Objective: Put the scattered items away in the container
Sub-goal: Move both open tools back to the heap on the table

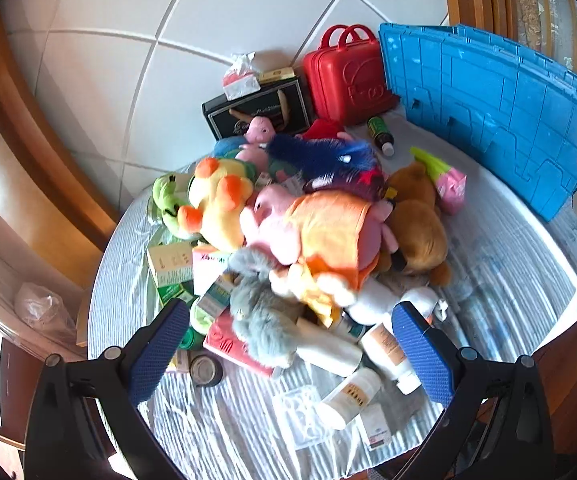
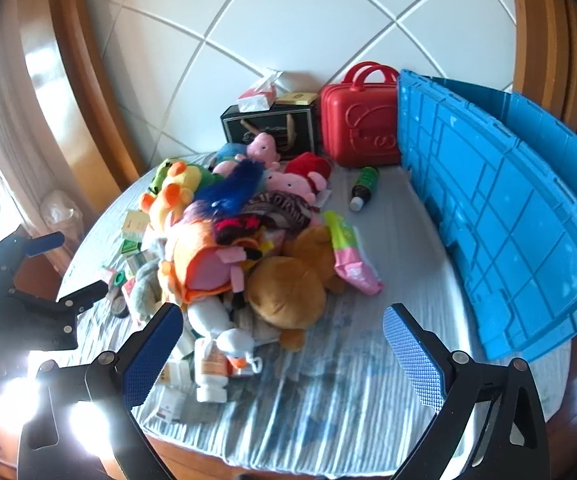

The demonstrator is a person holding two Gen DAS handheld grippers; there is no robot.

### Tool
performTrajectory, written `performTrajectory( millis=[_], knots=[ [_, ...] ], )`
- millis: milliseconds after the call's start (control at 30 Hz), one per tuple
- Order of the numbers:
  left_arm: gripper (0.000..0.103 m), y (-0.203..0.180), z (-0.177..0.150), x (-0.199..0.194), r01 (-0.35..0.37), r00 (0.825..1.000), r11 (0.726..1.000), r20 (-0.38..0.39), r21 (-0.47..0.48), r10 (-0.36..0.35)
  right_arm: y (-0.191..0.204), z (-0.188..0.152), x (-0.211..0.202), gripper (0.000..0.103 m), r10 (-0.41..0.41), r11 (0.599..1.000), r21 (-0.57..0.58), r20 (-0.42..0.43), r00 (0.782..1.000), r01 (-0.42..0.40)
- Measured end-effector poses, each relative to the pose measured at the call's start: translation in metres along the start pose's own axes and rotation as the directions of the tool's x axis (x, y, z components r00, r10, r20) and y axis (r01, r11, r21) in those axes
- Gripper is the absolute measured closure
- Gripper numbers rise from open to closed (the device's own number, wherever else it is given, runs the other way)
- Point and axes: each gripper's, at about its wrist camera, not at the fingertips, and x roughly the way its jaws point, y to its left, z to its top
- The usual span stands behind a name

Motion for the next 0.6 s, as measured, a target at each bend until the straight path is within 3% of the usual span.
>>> performTrajectory(
  millis=[267,600],
  knots=[
    [0.005,-0.001,-0.072,0.034,0.07,0.994,0.997,-0.091,0.046,-0.066,0.048,-0.057,0.038,0.001,0.035,0.999,-0.03,-0.082,0.996,-0.037],
    [0.01,0.005,-0.133,0.079,0.05,0.975,0.998,-0.218,0.034,-0.041,0.092,-0.125,0.093,0.005,0.095,0.994,-0.036,-0.235,0.967,-0.106]
  ],
)
